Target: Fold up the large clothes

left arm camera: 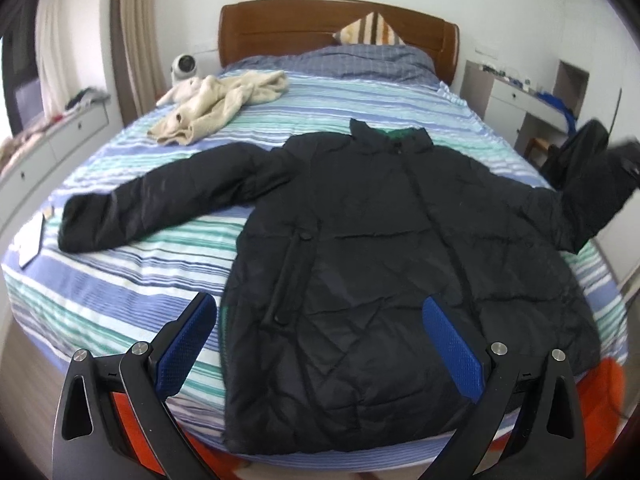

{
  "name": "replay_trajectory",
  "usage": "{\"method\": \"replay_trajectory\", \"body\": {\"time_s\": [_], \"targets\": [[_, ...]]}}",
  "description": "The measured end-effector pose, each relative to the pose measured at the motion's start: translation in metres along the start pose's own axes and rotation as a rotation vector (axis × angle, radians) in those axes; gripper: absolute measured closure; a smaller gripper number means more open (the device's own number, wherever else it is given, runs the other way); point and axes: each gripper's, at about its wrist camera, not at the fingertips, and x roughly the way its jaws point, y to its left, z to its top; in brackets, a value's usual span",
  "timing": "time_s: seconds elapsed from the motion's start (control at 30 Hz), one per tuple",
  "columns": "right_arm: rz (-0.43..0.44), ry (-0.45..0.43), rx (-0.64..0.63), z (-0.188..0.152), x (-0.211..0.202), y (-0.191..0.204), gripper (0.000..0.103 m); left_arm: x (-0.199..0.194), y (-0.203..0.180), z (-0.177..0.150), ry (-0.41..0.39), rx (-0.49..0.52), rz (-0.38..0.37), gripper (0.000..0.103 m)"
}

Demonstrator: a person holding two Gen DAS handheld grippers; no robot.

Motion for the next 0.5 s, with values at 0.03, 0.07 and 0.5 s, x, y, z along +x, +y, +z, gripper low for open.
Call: {"method": "replay_trajectory", "body": {"time_s": [0.03, 0.07, 0.5], "targets": [[0.069, 0.011, -0.048, 0.0, 0.009, 0.035, 0.09, -0.001, 0.001, 0.0, -0.006, -0.007, -0.001, 0.001], [0.117, 0.025, -0.079, -0.003, 0.016, 0.059, 0.09, -0.002, 0.002, 0.0, -0.011, -0.011, 0.002, 0.001], [0.347, 0.359, -0.211, -0.15, 0.111, 0.219, 0.086, 0.016, 0.028, -0.018, 0.051, -0.055, 0.06, 0.001]]}}
